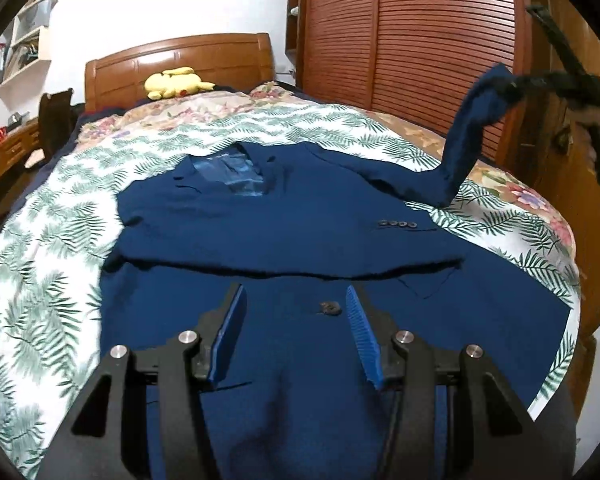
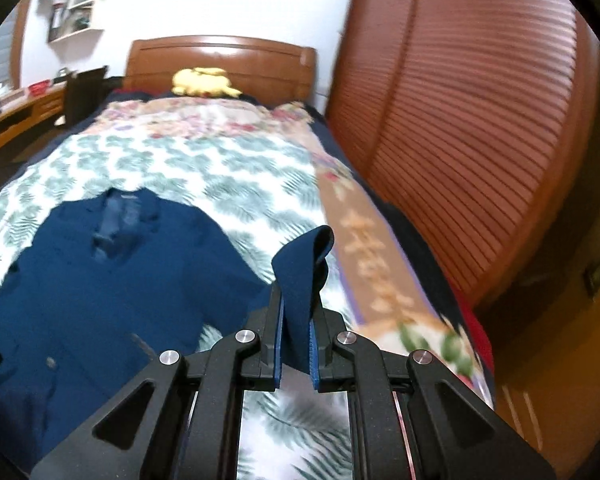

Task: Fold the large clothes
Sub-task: 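Fold the lifted sleeve across the blazer toward the collar with the right tool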

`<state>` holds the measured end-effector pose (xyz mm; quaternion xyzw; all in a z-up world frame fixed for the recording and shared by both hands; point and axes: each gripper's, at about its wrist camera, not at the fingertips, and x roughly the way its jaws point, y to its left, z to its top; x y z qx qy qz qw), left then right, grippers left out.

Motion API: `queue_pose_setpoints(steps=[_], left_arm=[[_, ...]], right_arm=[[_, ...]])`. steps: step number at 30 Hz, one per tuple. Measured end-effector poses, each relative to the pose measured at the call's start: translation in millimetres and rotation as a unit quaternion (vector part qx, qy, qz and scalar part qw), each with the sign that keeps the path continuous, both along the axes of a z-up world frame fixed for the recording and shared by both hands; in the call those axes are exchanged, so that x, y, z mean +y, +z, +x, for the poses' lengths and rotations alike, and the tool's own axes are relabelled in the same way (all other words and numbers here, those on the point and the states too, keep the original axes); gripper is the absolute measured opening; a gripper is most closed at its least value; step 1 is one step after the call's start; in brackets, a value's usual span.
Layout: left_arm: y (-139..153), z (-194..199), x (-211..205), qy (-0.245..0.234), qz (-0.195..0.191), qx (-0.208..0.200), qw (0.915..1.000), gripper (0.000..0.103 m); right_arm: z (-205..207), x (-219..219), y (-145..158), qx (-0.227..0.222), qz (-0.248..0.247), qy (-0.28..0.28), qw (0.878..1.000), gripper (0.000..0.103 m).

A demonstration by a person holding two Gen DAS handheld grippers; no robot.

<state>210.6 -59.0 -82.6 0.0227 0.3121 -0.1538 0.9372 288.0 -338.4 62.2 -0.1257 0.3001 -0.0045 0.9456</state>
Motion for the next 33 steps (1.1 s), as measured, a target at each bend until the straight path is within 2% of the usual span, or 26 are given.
queue_pose_setpoints(steps=[8, 14, 19, 28, 33], left_arm=[[11, -18, 45, 0.028, -0.011, -0.012, 0.9995, 0.051], [15, -24, 70, 0.049, -0.017, -0.016, 0.9985, 0.051], [14, -25, 74, 0.054, -0.019, -0.016, 0.9982, 0.051], [14, -25, 78, 0.061, -0.015, -0.017, 0.9979, 0.051], [15, -25, 84, 0.071, -0.015, -0.018, 0.9972, 0.051]], right_arm=[[11, 107, 15, -0.022, -0.008, 0.091, 0.996, 0.007], [-6, 179, 24, -0.040, -0.006, 0.167, 0.985, 0.007], [-25, 209, 25, -0.053, 0.002, 0.202, 0.978, 0.007], [-51, 235, 12, -0.024, 0.026, 0.240, 0.970, 0.007], [-72, 250, 6, -0.009, 0.048, 0.283, 0.958, 0.004]])
